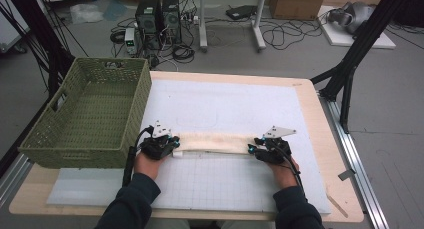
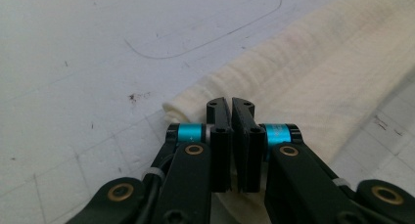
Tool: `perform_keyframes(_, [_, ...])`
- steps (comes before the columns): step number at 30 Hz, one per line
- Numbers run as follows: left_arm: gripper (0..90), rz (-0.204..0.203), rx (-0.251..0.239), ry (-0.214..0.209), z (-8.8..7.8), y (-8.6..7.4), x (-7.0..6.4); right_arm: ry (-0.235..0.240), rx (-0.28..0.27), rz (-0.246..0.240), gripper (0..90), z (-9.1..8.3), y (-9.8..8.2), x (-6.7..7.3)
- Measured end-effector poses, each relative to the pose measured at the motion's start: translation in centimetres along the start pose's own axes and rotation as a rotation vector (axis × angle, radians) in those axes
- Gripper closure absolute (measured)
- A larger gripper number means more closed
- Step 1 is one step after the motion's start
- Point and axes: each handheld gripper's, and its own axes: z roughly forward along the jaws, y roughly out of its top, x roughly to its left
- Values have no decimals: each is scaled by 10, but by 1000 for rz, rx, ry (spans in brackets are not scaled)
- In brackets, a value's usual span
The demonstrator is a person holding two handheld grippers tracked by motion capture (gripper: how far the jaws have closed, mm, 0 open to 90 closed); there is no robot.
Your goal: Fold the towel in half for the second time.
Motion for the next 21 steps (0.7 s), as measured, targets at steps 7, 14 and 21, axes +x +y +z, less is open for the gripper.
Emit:
perform_keyframes(7, [740, -49, -116, -11, -19, 3, 6, -24, -130, 24, 576, -30, 3, -7])
perform_keyframes(14, [581, -60, -232, -57, -42, 10, 7, -65, -191, 50, 530, -57, 1, -16])
perform_keyframes(21, [261, -89, -323, -81, -60, 13, 1, -93, -199, 66, 422, -70, -1, -13])
